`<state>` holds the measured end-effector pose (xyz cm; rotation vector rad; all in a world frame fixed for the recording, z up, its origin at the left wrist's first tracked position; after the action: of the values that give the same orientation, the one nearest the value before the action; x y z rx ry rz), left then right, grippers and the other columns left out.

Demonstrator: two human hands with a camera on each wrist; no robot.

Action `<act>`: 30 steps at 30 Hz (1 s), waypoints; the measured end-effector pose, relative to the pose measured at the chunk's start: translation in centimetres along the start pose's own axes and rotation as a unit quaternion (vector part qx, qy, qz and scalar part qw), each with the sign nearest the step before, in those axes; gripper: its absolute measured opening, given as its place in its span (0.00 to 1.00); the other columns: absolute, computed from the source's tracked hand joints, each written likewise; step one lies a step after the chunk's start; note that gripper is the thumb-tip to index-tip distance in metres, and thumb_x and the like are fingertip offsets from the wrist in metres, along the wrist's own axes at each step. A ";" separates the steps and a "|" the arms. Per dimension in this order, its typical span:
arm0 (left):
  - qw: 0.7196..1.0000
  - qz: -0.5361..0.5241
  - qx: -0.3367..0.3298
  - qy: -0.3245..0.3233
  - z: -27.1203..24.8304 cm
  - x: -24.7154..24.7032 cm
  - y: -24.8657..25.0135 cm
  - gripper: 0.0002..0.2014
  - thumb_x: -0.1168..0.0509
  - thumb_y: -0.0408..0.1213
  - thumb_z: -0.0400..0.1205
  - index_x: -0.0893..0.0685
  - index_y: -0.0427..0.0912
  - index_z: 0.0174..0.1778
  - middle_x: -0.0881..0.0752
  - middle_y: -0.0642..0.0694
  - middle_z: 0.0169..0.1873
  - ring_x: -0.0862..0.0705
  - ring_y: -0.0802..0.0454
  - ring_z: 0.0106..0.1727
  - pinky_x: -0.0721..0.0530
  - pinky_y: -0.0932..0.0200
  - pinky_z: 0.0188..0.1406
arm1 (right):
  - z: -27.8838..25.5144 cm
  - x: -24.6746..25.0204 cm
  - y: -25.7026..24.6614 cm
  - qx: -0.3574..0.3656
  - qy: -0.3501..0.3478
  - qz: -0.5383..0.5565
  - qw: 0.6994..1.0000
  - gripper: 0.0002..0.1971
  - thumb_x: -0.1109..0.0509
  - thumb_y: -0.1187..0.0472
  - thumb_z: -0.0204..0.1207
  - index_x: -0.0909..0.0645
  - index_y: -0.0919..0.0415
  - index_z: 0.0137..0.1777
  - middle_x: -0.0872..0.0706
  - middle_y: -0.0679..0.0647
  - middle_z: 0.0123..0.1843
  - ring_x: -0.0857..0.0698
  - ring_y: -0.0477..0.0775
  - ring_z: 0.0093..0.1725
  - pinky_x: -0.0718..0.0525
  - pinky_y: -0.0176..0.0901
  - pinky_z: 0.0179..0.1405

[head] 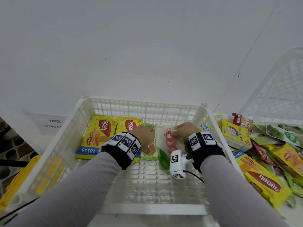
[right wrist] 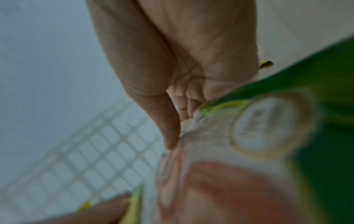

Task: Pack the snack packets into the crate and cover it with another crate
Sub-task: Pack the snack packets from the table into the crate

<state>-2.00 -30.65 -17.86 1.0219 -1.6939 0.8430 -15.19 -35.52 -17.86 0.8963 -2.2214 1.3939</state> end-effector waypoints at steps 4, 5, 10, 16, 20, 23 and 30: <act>1.000 -0.005 -0.004 0.001 0.0 0.1 0.0 0.42 0.32 0.48 0.78 0.46 0.33 0.81 0.49 0.38 0.82 0.50 0.46 0.83 0.53 0.51 0.81 | 0.7 1.0 1.1 -0.006 0.087 0.035 0.996 0.13 0.27 0.69 0.73 0.16 0.76 0.55 0.16 0.62 0.43 0.21 0.53 0.41 0.25 0.35 0.31; 1.000 -0.006 -0.004 0.003 0.0 0.1 0.0 0.42 0.32 0.47 0.78 0.46 0.33 0.81 0.48 0.38 0.82 0.50 0.46 0.83 0.53 0.51 0.81 | 0.6 1.2 1.3 -0.010 0.098 0.047 0.994 0.14 0.27 0.70 0.73 0.17 0.78 0.56 0.14 0.67 0.46 0.22 0.52 0.39 0.27 0.34 0.30; 1.000 -0.004 -0.006 0.010 0.0 0.1 0.1 0.41 0.32 0.47 0.78 0.44 0.32 0.80 0.47 0.37 0.82 0.49 0.46 0.83 0.51 0.51 0.81 | 0.6 1.5 1.7 -0.017 0.131 0.061 0.989 0.13 0.26 0.68 0.72 0.16 0.71 0.55 0.13 0.65 0.56 0.15 0.58 0.52 0.18 0.43 0.53; 1.000 -0.010 -0.001 0.003 0.1 0.0 0.0 0.41 0.31 0.47 0.77 0.41 0.32 0.79 0.46 0.37 0.82 0.48 0.45 0.83 0.49 0.52 0.81 | -1.5 0.6 -0.5 -0.007 0.019 0.055 0.998 0.11 0.28 0.65 0.75 0.24 0.60 0.32 0.22 0.53 0.31 0.24 0.46 0.27 0.26 0.29 0.18; 1.000 -0.014 0.000 -0.001 0.2 -0.1 -0.1 0.42 0.30 0.48 0.76 0.41 0.33 0.79 0.46 0.37 0.82 0.48 0.45 0.83 0.49 0.52 0.80 | -2.9 3.2 -2.9 0.040 0.004 0.106 0.994 0.07 0.27 0.68 0.73 0.19 0.65 0.35 0.17 0.58 0.33 0.20 0.51 0.30 0.20 0.38 0.29; 1.000 -0.021 0.003 -0.002 0.3 -0.1 -0.1 0.41 0.30 0.48 0.76 0.41 0.33 0.79 0.45 0.37 0.81 0.47 0.45 0.82 0.49 0.51 0.80 | -3.8 5.2 -2.5 0.027 0.031 0.196 0.980 0.07 0.29 0.71 0.73 0.21 0.62 0.36 0.16 0.55 0.29 0.18 0.49 0.27 0.19 0.37 0.24; 0.991 -0.122 0.046 0.017 -0.2 1.4 -0.5 0.39 0.29 0.41 0.76 0.41 0.32 0.78 0.39 0.34 0.79 0.38 0.41 0.80 0.39 0.49 0.79 | -5.4 6.5 -0.5 0.014 0.119 0.262 0.958 0.12 0.40 0.75 0.77 0.29 0.62 0.34 0.22 0.59 0.37 0.20 0.55 0.33 0.16 0.41 0.23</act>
<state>-1.69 -31.02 -16.40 1.2422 -1.4755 0.7794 -19.78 -32.91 -11.20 0.1223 -2.3421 1.6514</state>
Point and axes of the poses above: each hand's wrist, its own z-axis towards the middle knuckle, its own x-axis out of the back of the hand, y = z × x, the point moved 10 cm from there along z, towards the middle knuckle
